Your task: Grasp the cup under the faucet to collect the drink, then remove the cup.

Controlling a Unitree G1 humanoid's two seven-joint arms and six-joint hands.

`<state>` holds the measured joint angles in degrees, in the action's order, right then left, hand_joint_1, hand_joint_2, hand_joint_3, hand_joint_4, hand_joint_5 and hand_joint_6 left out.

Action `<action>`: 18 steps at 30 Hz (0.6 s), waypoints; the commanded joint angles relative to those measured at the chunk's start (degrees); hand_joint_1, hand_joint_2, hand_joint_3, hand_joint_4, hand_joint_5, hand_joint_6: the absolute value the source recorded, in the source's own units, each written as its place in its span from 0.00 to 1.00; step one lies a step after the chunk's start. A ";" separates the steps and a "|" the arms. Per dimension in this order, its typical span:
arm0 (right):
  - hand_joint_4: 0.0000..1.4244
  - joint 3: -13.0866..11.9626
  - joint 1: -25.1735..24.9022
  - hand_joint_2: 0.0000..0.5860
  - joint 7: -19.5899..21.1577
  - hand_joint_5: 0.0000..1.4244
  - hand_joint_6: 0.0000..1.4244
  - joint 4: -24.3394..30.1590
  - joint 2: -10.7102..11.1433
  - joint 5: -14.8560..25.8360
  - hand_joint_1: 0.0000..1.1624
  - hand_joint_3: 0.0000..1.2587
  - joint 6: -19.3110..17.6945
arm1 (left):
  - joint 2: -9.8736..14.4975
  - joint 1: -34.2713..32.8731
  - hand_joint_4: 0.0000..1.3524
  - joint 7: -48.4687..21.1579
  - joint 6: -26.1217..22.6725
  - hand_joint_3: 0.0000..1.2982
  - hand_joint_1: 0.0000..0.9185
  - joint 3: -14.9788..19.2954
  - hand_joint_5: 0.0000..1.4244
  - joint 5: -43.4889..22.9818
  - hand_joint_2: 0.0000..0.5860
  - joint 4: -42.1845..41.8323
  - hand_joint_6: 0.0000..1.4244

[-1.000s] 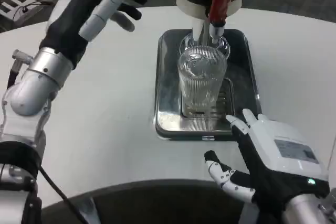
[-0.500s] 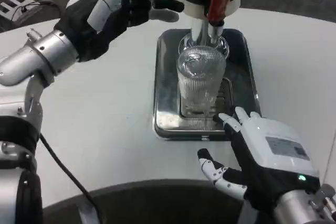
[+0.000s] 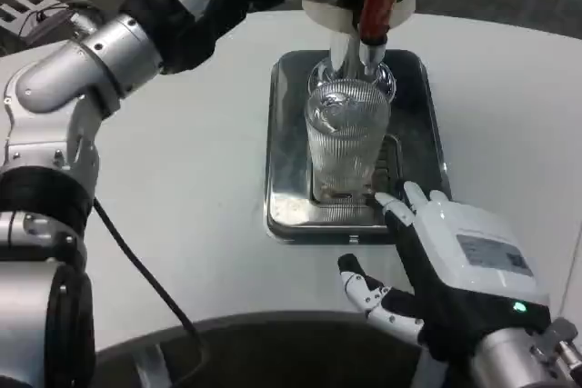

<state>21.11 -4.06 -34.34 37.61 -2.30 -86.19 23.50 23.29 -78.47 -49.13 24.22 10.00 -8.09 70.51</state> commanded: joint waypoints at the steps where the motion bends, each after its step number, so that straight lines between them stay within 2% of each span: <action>1: 0.00 1.00 -0.12 0.80 1.06 0.00 0.00 -0.33 -3.89 0.33 0.22 0.12 0.75 | -1.92 -2.86 0.10 0.70 -1.64 0.15 0.00 -1.34 0.19 2.17 0.22 1.23 0.20; 9: 0.00 1.73 0.43 0.79 1.43 0.00 0.00 0.25 -4.39 0.35 0.22 0.12 1.40 | -4.82 -4.31 0.11 3.24 -2.30 0.15 0.00 -2.44 0.20 3.81 0.23 2.31 0.20; 18: 0.00 2.08 0.35 0.78 1.57 0.00 0.00 0.98 -4.12 1.44 0.21 0.12 1.87 | -6.08 -4.46 0.12 5.07 -3.72 0.16 0.00 -3.74 0.20 6.73 0.22 3.30 0.21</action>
<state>22.38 -4.38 -33.60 37.78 -2.17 -85.31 24.84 17.61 -81.83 -44.42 21.40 7.03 -2.50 72.92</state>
